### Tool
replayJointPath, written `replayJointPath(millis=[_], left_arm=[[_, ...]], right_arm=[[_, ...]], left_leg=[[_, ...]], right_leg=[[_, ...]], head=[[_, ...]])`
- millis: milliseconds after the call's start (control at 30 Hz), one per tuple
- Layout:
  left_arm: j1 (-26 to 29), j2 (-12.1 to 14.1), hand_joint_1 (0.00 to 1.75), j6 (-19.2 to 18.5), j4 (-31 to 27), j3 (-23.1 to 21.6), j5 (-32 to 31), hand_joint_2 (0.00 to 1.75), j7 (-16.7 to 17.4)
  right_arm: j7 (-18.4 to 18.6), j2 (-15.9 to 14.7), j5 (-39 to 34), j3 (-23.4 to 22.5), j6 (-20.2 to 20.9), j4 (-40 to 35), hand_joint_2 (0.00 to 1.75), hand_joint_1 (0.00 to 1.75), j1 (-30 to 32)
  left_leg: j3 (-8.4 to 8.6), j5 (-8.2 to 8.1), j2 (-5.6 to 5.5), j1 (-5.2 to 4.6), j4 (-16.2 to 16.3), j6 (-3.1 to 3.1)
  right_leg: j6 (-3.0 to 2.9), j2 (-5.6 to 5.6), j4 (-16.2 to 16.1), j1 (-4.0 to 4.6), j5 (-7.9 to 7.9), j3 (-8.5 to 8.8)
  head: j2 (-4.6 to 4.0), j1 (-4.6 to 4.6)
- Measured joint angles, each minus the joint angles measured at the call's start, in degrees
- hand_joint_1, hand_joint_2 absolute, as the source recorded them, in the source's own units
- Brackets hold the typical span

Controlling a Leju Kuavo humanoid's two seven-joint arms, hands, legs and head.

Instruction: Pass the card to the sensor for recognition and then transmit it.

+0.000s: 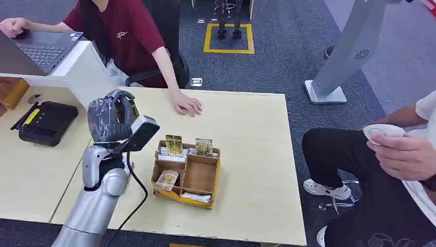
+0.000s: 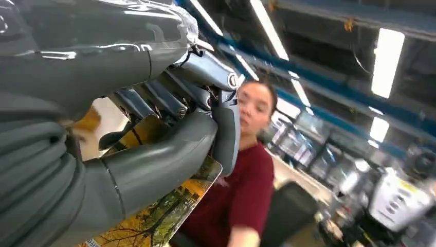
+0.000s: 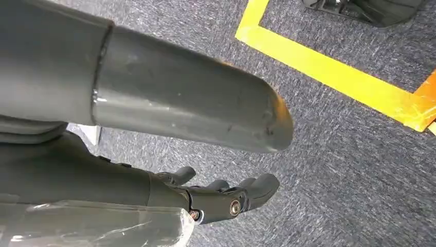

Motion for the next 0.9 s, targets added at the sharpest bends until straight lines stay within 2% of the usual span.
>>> replayJointPath(millis=[100,233,400,600,900], left_arm=[[-5.3,0.7,1.75,-0.3,4.6,1.5,-1.9,1.75,2.4],[-12.4,1.3,1.75,0.4,13.6,2.6,-3.8,1.75,4.7],[-17.9,1.6,1.75,4.0,23.1,4.2,-4.3,1.75,5.3],[-19.3,1.8,1.75,4.7,28.7,5.2,-4.1,1.75,4.6],[-19.4,1.9,1.75,4.9,32.0,5.8,-4.1,1.75,4.4]], right_arm=[[0.3,0.0,0.6,0.3,0.4,0.0,0.00,0.00,-0.2],[0.6,0.0,1.0,0.7,0.8,0.0,0.00,0.00,-0.7],[1.0,0.0,1.1,1.6,0.8,0.0,0.00,0.00,-1.0],[1.4,0.0,1.0,1.7,0.8,0.0,0.00,0.00,-0.9],[1.4,0.0,0.9,1.7,0.9,0.0,0.00,0.00,-0.9]], left_leg=[[0.00,0.03,0.01,0.00,0.0,-0.01],[-0.01,0.11,0.01,-0.01,0.0,-0.01],[-0.01,0.11,0.01,-0.01,0.0,-0.01],[-0.02,0.11,0.02,-0.01,0.0,-0.01],[-0.03,0.11,0.02,-0.01,0.0,-0.01]], right_leg=[[0.00,0.00,0.0,0.00,0.06,0.00],[0.01,0.01,0.0,-0.01,0.13,0.00],[0.00,0.02,0.0,-0.01,0.13,-0.01],[0.00,0.03,0.0,0.00,0.12,-0.03],[0.00,0.03,0.0,-0.01,0.13,-0.03]], head=[[0.00,-0.02],[0.00,0.00],[0.00,0.00],[0.02,-0.02],[0.00,0.00]])
